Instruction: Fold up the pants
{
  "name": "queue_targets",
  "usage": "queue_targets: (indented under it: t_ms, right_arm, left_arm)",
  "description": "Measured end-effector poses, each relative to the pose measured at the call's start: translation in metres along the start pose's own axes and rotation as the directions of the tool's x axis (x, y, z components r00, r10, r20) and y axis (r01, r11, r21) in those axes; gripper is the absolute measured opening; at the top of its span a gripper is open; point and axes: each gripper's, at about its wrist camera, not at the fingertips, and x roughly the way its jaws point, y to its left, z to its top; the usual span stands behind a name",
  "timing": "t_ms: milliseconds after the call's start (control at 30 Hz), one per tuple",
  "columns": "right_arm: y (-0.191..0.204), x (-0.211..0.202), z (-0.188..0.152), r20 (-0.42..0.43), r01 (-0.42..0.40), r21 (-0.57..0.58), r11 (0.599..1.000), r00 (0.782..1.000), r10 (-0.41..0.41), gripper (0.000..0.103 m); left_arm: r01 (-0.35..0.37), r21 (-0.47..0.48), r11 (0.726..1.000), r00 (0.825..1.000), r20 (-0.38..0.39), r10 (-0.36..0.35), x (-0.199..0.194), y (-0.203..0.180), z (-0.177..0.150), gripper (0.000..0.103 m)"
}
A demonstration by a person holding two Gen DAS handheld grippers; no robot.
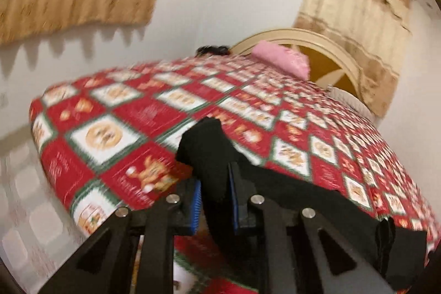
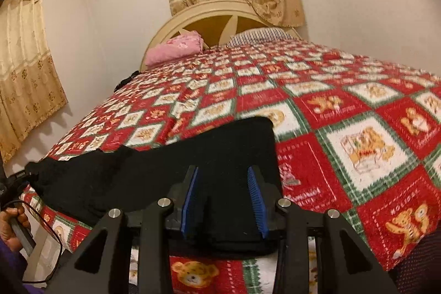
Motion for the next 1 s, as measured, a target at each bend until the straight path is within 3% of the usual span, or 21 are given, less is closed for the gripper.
queue_targets:
  t_ms: [133, 300, 533, 700, 833, 867, 933, 1000]
  right_arm:
    - [0.014, 0.0, 0.001, -0.017, -0.05, -0.007, 0.999, 0.999, 0.049, 0.039]
    - [0.025, 0.008, -0.006, -0.058, -0.087, 0.005, 0.996, 0.995, 0.087, 0.039]
    - [0.029, 0.01, -0.007, -0.071, -0.118, 0.023, 0.993, 0.99, 0.119, 0.039]
    - [0.036, 0.016, 0.002, -0.078, -0.187, 0.05, 0.981, 0.979, 0.19, 0.039]
    - [0.052, 0.03, 0.018, -0.085, -0.309, 0.116, 0.944, 0.944, 0.32, 0.041]
    - [0.06, 0.037, 0.022, -0.094, -0.352, 0.135, 0.926, 0.926, 0.366, 0.051]
    - [0.074, 0.053, 0.027, -0.116, -0.407, 0.174, 0.897, 0.896, 0.429, 0.06]
    - [0.091, 0.074, 0.031, -0.144, -0.463, 0.221, 0.858, 0.855, 0.498, 0.06]
  left_arm:
    - [0.064, 0.111, 0.992, 0.997, 0.038, -0.069, -0.012, -0.03, 0.003, 0.017]
    - [0.17, 0.215, 0.962, 0.983, 0.037, -0.182, -0.022, -0.066, -0.003, 0.017]
    - [0.288, 0.37, 0.883, 0.952, -0.016, -0.304, -0.032, -0.113, -0.035, 0.017]
    - [0.326, 0.423, 0.846, 0.943, -0.078, -0.325, -0.031, -0.13, -0.058, 0.017]
    - [0.326, 0.454, 0.829, 0.942, -0.086, -0.323, -0.032, -0.132, -0.066, 0.017]
    - [0.327, 0.455, 0.828, 0.942, -0.087, -0.324, -0.032, -0.132, -0.067, 0.017]
    - [0.324, 0.463, 0.825, 0.943, -0.085, -0.322, -0.033, -0.133, -0.07, 0.017]
    - [0.322, 0.472, 0.82, 0.943, -0.082, -0.323, -0.034, -0.134, -0.073, 0.017]
